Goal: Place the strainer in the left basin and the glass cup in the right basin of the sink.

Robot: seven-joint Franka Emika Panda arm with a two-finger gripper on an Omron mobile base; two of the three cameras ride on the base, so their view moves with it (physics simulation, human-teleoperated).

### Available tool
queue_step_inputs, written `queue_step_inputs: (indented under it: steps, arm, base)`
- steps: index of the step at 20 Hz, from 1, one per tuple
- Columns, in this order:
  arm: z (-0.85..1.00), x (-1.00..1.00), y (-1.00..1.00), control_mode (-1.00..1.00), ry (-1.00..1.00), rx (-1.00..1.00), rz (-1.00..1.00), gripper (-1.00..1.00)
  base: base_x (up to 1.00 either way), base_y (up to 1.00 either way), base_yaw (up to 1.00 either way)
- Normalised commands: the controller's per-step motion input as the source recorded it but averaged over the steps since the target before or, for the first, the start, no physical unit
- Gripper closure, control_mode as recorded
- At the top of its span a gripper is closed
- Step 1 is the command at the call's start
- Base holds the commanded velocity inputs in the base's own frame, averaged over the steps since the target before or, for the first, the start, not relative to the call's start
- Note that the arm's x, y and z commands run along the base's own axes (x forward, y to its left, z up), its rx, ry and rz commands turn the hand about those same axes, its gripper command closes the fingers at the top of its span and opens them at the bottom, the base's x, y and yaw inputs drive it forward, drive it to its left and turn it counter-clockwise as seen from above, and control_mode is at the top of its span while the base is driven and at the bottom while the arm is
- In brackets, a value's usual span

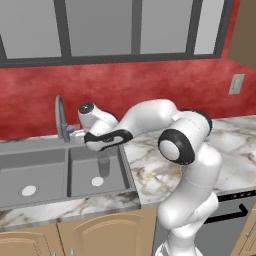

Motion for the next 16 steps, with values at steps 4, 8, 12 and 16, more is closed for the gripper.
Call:
queue_step_inputs:
  steps: [4, 8, 12, 16]
  arm:
    - [0.52, -0.42, -0.37, -1.00, -0.06, 0.01, 0.00, -1.00]
    - [0.11, -0.46, -0.68, -1.00, -0.03, 0.04, 0.00, -1.00]
    - [0.02, -0.36, -0.71, -1.00, -0.01, 0.09, 0.00, -1.00]
    - [0.29, -0.35, -0.29, -1.00, -0.03, 0.05, 0.00, -1.00]
  base:
    - [0.00, 0.00, 0.00]
    - [0.00, 0.00, 0.00]
    - [0.00, 0.00, 0.00]
    - [0.00, 0.00, 0.00]
